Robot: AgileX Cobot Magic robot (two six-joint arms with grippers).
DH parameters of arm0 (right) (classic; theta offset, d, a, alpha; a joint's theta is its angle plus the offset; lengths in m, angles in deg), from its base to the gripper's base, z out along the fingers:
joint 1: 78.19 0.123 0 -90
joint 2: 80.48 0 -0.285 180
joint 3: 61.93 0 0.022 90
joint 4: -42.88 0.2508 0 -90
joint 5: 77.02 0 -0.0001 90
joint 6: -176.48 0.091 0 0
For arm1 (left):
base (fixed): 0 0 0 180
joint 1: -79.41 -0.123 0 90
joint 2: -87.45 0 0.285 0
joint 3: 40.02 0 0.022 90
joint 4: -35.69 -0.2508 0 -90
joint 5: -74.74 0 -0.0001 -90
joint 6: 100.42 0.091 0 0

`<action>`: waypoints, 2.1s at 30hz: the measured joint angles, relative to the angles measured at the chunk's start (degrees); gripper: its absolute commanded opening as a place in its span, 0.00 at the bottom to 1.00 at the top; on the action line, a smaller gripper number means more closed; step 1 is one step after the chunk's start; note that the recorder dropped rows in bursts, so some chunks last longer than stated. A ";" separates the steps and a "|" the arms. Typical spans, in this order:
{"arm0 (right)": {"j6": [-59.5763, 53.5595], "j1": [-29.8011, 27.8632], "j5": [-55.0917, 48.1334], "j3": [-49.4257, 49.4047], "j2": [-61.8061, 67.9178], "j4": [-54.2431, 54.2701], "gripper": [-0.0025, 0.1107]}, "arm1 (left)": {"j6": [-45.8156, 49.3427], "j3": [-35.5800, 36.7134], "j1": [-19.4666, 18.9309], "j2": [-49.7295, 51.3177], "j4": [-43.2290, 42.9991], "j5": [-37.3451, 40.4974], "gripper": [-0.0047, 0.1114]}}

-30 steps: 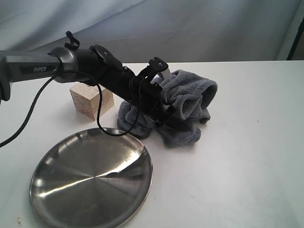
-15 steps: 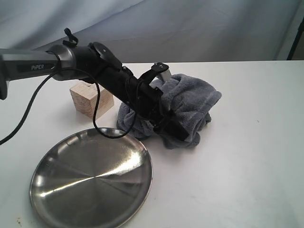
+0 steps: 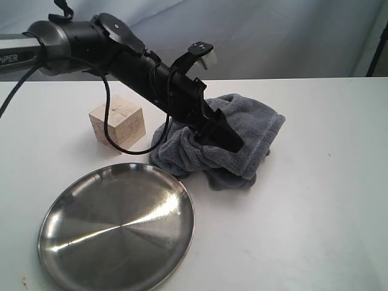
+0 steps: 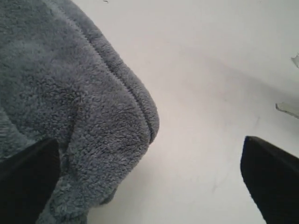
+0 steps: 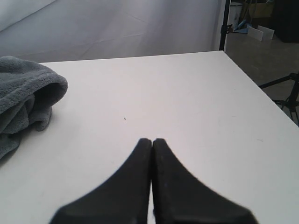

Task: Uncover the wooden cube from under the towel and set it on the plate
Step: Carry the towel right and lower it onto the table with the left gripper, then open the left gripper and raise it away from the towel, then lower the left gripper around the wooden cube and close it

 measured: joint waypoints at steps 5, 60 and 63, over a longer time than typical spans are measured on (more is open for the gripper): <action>0.00 0.00 0.00 0.00 0.00 0.00 0.02 | -4.29 0.00 0.00 -3.08 -7.79 -1.76 0.94; 0.00 0.00 0.00 0.00 0.00 0.00 0.02 | -34.03 3.37 -10.43 -13.26 -46.77 -14.32 0.05; 0.00 0.00 0.00 0.00 0.00 0.00 0.02 | -35.08 3.46 -10.55 -11.38 -47.61 -14.09 0.05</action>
